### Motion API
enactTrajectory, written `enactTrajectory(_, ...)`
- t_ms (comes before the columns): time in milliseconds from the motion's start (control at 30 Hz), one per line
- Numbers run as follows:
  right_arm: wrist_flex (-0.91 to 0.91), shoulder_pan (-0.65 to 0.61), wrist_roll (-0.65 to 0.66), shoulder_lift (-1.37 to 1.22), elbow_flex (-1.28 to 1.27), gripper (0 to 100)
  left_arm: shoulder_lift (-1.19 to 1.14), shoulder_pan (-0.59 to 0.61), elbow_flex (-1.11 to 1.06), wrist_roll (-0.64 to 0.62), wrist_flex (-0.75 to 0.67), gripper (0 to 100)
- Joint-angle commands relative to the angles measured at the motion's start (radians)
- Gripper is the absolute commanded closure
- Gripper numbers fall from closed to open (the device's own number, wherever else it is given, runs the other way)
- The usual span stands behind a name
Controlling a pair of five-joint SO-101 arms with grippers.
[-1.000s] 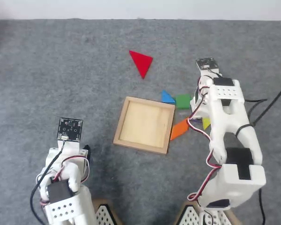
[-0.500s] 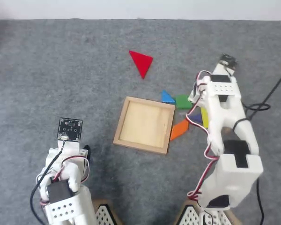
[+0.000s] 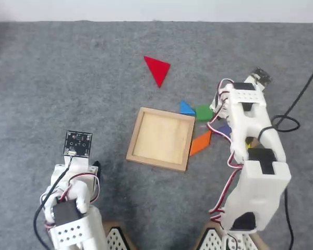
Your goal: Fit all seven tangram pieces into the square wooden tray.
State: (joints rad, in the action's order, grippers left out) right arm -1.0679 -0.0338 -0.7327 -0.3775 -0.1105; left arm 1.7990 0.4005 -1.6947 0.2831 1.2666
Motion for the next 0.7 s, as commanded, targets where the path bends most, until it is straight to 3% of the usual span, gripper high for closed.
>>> enactTrajectory(0, -0.206, 0.058, 0.152, 0.025, 0.109, 56.0, 0.018, -0.003, 0.012, -0.008, 0.002, 79)
enactTrajectory(167, -0.423, 0.056, 0.307, 0.024, 0.181, 56.0, 0.018, -0.003, 0.012, -0.008, 0.002, 79)
enactTrajectory(467, -0.318, 0.056, 0.442, -0.159, 0.183, 56.0, 0.018, -0.003, 0.012, -0.008, 0.002, 79)
enactTrajectory(667, -0.421, 0.059, 0.499, -0.288, 0.325, 58.6, 0.018, -0.003, 0.012, -0.008, 0.002, 79)
